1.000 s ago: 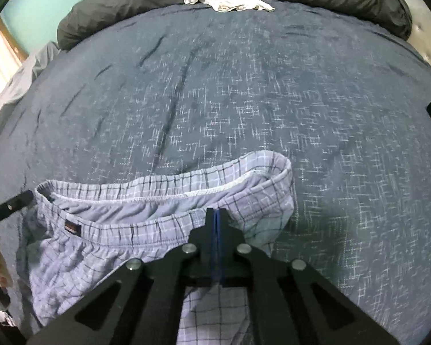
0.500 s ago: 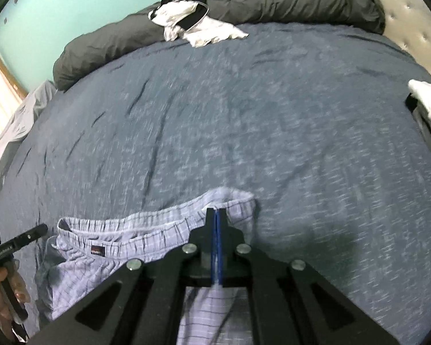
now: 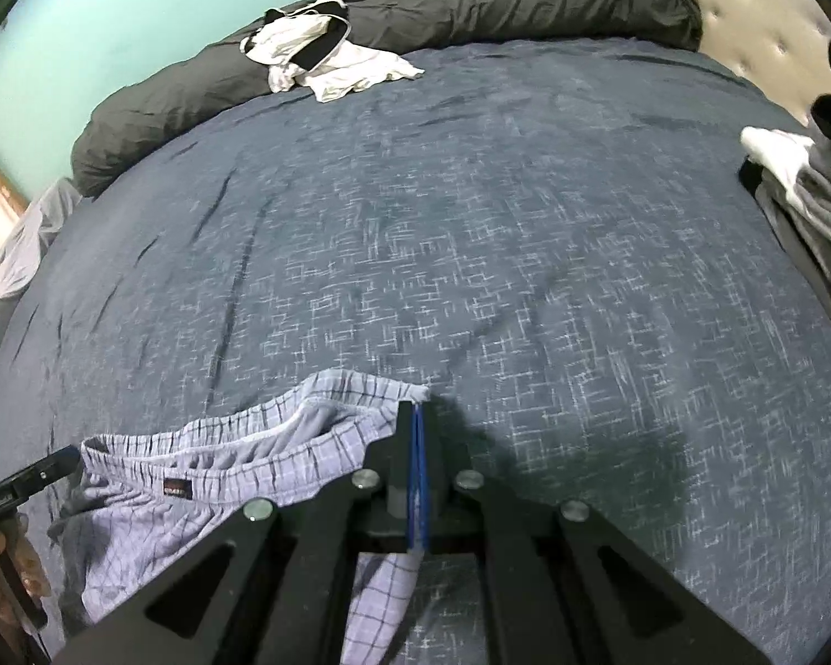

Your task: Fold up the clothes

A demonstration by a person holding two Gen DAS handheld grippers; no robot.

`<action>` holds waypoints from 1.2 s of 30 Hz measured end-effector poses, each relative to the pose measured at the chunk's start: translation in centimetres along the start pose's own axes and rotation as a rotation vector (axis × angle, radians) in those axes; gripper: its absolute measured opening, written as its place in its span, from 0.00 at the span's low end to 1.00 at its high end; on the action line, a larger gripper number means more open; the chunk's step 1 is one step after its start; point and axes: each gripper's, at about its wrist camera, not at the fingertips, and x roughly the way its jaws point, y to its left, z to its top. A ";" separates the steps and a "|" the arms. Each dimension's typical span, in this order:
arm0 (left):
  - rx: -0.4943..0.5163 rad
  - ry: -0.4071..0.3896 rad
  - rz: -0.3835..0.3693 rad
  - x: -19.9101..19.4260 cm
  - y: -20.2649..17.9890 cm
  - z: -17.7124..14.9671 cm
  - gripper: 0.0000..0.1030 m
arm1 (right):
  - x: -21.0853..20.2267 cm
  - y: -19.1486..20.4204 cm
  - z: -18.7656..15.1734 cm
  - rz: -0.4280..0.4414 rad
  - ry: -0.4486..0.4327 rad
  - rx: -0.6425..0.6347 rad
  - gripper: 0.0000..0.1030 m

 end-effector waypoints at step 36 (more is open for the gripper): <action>0.218 -0.389 0.082 -23.3 -10.5 0.7 0.07 | -18.5 6.0 1.2 0.231 -0.286 -0.082 0.00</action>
